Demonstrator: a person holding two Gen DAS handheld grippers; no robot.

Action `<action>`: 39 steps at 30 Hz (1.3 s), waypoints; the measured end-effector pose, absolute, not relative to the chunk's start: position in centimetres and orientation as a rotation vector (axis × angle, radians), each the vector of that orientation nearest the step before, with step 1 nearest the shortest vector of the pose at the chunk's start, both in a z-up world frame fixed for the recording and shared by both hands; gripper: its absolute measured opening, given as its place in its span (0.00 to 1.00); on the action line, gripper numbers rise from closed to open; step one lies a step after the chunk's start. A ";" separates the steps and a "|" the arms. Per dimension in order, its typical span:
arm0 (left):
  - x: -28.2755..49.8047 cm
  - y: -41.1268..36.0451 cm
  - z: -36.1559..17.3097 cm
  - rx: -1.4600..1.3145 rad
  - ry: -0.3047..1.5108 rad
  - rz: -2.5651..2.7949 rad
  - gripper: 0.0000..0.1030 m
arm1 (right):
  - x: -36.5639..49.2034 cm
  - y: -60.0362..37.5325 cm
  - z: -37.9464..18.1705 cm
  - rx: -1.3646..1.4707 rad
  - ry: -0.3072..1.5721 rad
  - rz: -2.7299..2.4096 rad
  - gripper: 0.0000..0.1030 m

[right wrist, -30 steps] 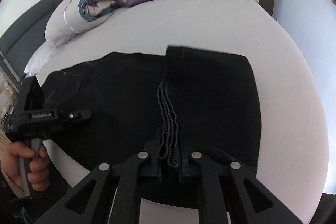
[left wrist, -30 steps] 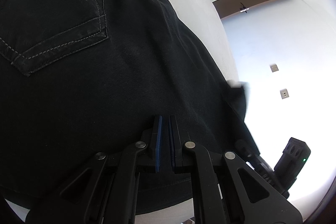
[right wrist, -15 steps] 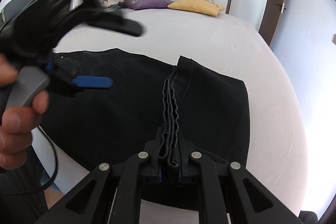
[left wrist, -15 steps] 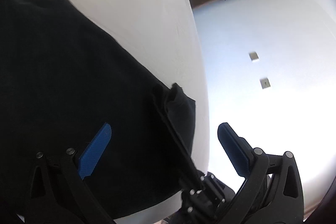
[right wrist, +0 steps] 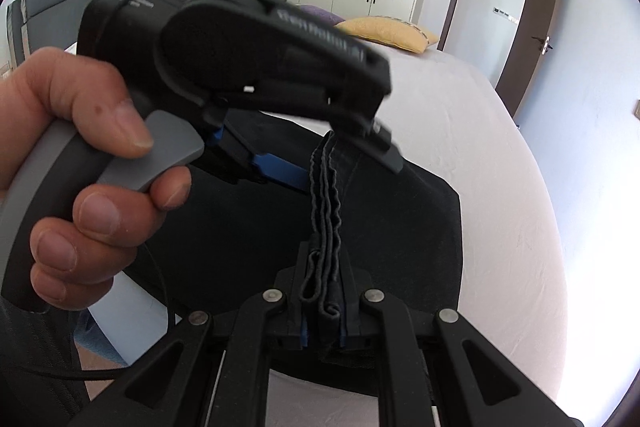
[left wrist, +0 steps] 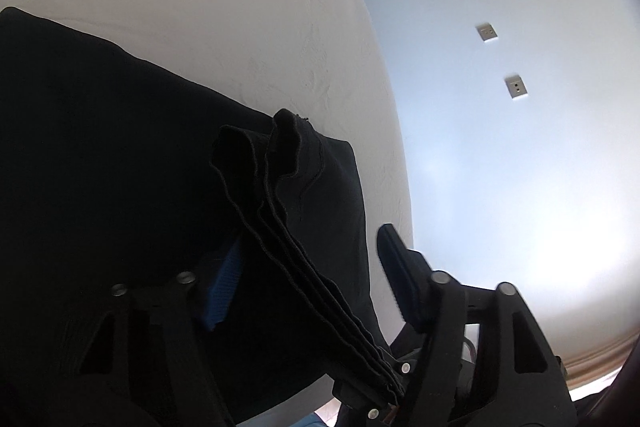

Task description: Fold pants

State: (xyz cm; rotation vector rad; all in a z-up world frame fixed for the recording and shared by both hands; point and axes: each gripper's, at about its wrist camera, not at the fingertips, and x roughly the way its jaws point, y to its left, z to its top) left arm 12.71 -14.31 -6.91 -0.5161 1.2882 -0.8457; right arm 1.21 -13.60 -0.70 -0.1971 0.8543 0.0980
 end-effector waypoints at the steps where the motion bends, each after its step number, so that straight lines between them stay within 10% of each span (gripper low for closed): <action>1: 12.7 -14.3 -6.9 -0.512 1.289 -0.846 0.37 | 1.2 -13.6 -0.7 -0.199 0.853 0.099 0.11; 8: 11.8 -13.2 -6.4 -0.491 1.265 -0.872 0.07 | 0.8 -13.2 -0.7 -0.231 0.845 0.098 0.11; 39: 15.4 0.4 -7.8 -0.251 1.277 -0.715 0.06 | 4.6 -0.7 -4.2 -0.329 0.892 0.404 0.11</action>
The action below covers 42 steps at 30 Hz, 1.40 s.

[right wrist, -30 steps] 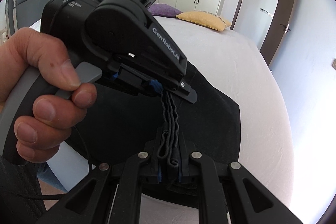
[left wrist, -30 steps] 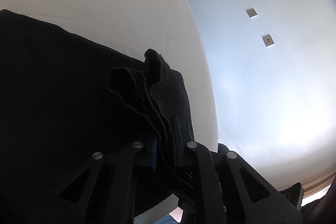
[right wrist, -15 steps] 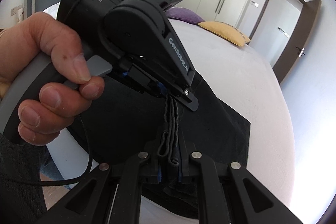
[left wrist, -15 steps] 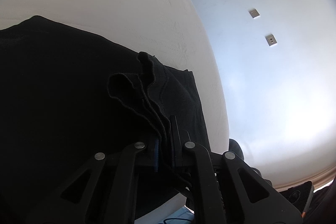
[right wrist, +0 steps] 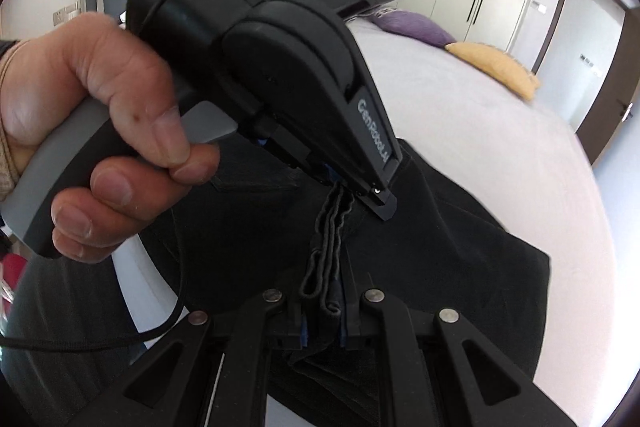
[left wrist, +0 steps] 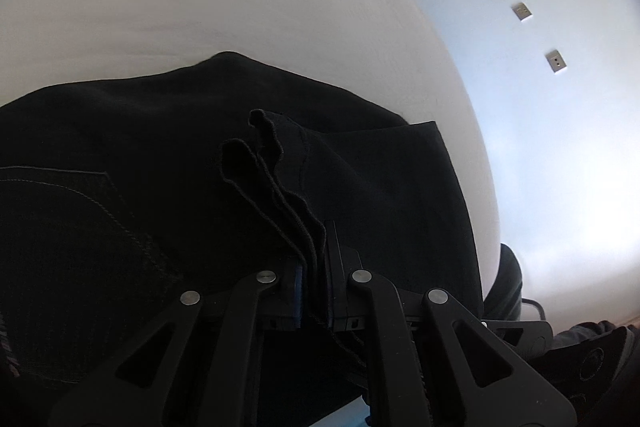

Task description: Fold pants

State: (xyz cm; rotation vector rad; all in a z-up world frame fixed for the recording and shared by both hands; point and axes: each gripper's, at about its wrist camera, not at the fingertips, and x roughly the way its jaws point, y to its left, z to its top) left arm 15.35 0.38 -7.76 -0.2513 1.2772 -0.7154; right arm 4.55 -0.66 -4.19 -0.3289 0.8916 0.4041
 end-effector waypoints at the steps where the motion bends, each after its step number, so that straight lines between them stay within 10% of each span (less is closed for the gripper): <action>1: 15.6 0.7 -8.0 -0.243 1.279 -0.706 0.06 | 4.8 -0.2 -4.5 -0.327 0.897 0.412 0.11; 17: 17.0 5.0 -9.9 -0.276 1.288 -0.643 0.09 | 7.5 0.0 -6.6 -0.308 0.978 0.466 0.12; 24: 17.1 6.6 -9.2 -0.270 1.270 -0.587 0.16 | 8.0 -2.7 -6.2 -0.157 0.998 0.588 0.35; 42: 9.2 3.4 -8.0 -0.061 1.177 -0.463 0.16 | 13.1 -32.5 -5.3 0.735 1.032 0.655 0.37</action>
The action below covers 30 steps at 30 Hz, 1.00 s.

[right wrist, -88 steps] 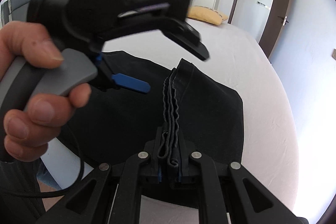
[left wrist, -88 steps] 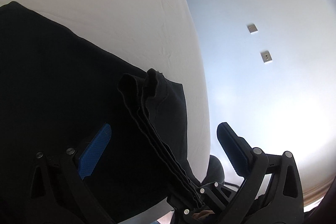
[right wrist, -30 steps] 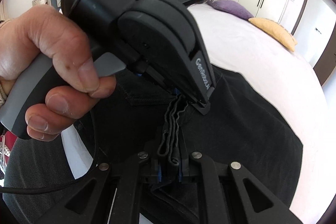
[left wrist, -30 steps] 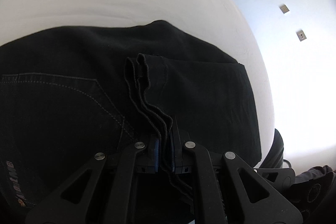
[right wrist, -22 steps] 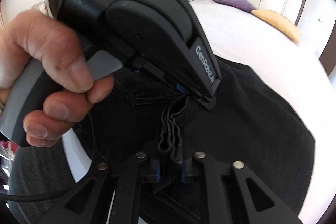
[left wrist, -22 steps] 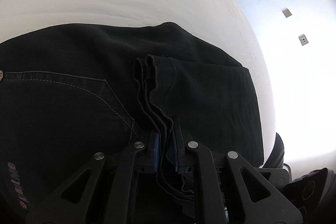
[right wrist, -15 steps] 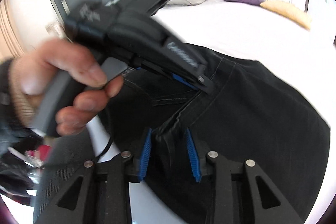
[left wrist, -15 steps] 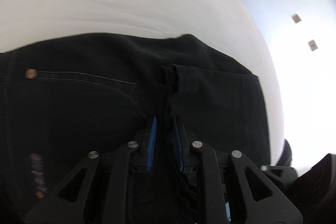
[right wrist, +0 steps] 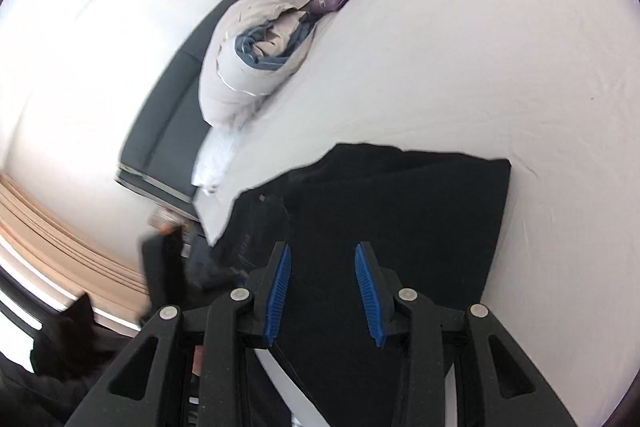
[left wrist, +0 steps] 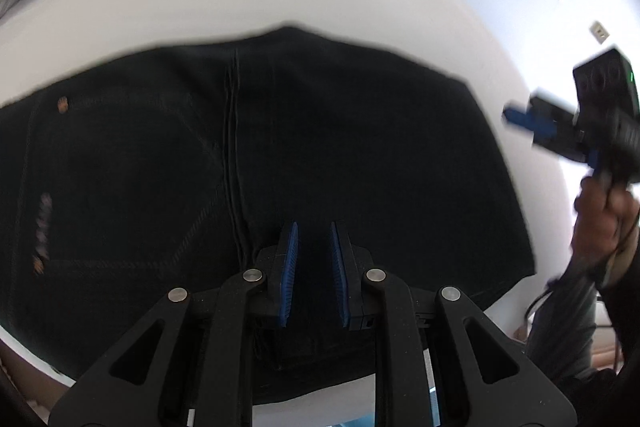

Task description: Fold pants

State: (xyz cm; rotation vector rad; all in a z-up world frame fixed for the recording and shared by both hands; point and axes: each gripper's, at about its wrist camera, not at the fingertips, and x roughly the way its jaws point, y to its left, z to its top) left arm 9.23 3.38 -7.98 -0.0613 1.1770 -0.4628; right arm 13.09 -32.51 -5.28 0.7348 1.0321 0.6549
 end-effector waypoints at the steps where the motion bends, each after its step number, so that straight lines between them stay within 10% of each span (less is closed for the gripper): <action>1: 9.1 3.7 -8.4 -0.082 1.175 -0.466 0.16 | 14.2 -32.7 -5.6 0.767 1.038 0.665 0.37; 30: 7.6 4.6 -10.4 -0.157 1.137 -0.418 0.16 | 4.0 -27.7 -7.7 0.673 1.311 0.766 0.33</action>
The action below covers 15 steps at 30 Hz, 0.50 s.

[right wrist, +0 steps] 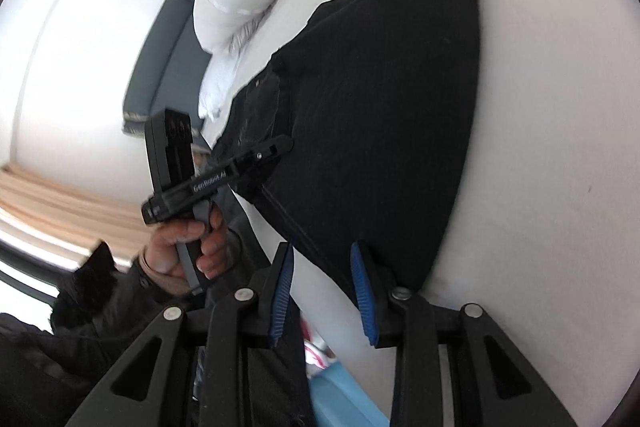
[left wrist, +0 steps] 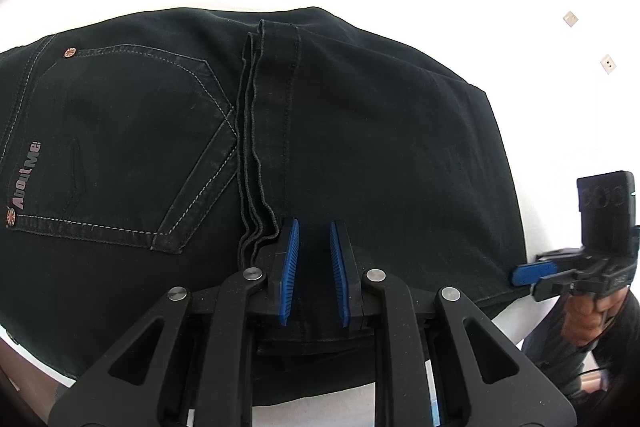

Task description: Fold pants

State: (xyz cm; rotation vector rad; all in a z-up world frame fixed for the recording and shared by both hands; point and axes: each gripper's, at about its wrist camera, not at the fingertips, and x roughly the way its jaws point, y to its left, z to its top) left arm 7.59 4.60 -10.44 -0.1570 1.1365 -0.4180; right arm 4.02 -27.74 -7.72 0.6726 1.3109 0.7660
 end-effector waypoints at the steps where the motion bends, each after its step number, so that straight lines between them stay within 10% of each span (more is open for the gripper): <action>1: 7.5 4.5 -10.4 -0.154 1.134 -0.417 0.16 | 4.3 -27.8 -7.2 0.675 1.303 0.771 0.34; 8: 7.3 4.4 -10.0 -0.146 1.134 -0.419 0.16 | 8.9 -27.4 -5.4 0.798 1.197 0.781 0.40; 11: 7.2 4.2 -10.1 -0.147 1.129 -0.423 0.16 | 10.1 -26.1 -7.7 0.791 1.272 0.716 0.59; 15: 6.8 3.9 -10.0 -0.147 1.115 -0.424 0.16 | 10.6 -25.9 -10.1 0.764 1.356 0.562 0.40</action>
